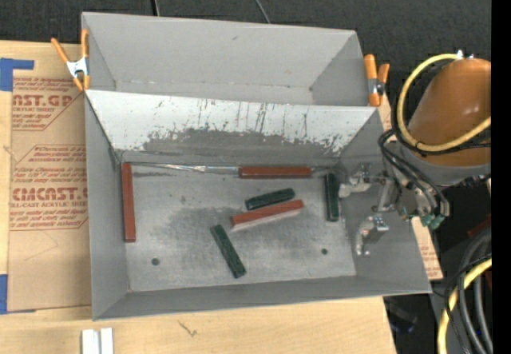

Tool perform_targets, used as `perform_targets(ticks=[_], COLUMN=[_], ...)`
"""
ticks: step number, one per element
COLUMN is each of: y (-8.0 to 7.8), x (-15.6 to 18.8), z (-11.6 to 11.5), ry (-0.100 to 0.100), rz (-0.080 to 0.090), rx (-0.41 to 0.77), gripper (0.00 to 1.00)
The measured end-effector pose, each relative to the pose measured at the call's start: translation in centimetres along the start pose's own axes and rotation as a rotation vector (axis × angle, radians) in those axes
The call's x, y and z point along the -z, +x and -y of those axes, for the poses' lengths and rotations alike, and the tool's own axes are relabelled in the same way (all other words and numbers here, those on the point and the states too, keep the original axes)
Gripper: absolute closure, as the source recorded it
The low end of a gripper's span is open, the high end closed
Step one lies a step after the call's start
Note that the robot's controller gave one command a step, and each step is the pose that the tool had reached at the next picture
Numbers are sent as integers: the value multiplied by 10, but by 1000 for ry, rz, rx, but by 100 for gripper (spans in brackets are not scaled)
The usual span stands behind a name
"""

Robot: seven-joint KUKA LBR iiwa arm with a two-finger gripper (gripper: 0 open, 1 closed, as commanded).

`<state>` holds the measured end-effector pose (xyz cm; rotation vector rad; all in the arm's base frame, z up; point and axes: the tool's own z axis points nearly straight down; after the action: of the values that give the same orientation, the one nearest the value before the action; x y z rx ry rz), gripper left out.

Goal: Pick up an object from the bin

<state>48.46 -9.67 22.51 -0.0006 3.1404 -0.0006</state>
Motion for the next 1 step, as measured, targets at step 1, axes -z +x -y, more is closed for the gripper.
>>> perform_targets(ticks=[1], y=[-48], x=[-42], z=[-43], ry=[1], rz=[8], rx=[24], gripper=[0])
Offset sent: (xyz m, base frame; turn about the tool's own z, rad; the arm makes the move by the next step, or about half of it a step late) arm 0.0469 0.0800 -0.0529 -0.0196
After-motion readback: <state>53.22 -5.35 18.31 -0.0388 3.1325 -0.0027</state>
